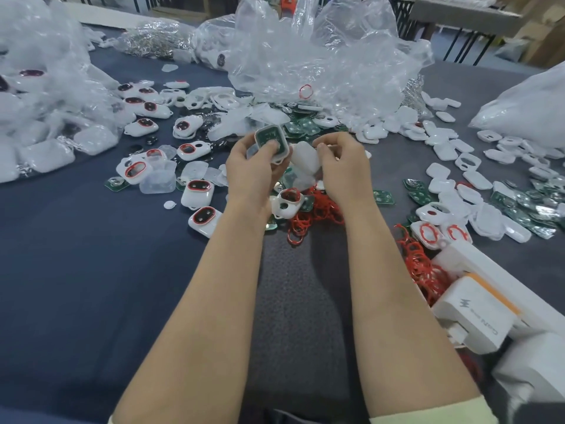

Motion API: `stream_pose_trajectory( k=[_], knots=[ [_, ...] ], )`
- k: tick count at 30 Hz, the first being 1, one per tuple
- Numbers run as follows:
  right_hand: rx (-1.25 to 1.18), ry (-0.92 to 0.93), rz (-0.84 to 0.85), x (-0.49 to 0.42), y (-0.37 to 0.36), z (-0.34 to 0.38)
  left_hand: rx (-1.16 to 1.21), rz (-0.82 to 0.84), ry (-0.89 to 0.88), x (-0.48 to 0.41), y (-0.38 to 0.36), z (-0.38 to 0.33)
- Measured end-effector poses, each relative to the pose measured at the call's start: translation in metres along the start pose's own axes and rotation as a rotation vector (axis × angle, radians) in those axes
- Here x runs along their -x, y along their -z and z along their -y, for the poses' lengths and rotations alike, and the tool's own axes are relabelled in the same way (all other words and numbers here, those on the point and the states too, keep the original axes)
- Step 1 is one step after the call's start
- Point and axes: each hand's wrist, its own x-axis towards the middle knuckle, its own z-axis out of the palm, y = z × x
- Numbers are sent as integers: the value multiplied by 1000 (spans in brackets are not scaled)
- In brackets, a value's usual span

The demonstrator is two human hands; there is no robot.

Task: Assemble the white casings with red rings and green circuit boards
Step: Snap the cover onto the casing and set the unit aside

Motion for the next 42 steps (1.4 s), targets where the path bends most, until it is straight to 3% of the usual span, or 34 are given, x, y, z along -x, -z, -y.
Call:
stream_pose_trajectory(
  k=[6,11,18,26,42],
  knots=[
    [250,72,34,6,-9,-4,30,-7,28,-3,10,4],
    [470,19,192,7,-10,-3,30,-8,4,-6,11,6],
    [247,-12,33,7,-9,-6,-26,41,-65,-3,7,8],
    [237,-12,-48,4,-10,-10,107,50,54,-3,12,4],
    [239,-4,-23,9,-15,-9,62,45,82,-3,10,4]
  ],
)
